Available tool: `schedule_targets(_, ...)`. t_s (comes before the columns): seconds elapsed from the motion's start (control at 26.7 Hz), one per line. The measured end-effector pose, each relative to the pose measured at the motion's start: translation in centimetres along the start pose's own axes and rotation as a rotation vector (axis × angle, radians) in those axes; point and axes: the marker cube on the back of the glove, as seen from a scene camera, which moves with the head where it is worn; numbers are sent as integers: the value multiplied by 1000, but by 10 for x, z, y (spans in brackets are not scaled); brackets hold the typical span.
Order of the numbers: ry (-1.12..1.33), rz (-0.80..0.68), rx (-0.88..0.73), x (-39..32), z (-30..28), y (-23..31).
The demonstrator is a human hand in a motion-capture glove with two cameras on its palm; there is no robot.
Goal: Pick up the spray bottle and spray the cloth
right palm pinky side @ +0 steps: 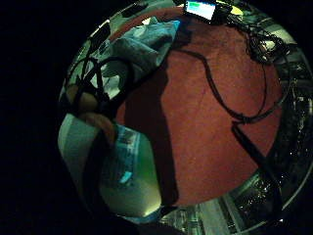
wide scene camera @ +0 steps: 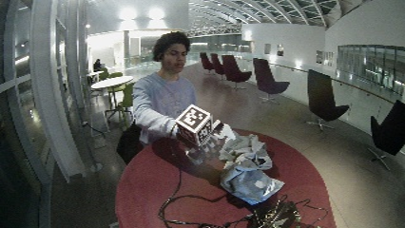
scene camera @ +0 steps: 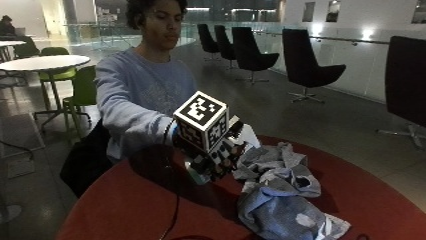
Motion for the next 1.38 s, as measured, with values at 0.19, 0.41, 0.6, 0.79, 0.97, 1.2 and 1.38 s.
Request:
schedule_targets(0.19,8,11,-15,-2,1,-1)
schedule_targets(0.41,11,14,-24,-3,3,-2)
schedule_targets(0.6,24,18,-38,-3,6,-3)
schedule_targets(0.79,26,11,-39,-6,7,-3)
schedule_targets(0.97,26,5,-41,-7,7,-2)
schedule_targets(1.2,-23,-16,-36,-13,11,2)
schedule_targets(1.38,-164,-114,-33,-31,20,11)
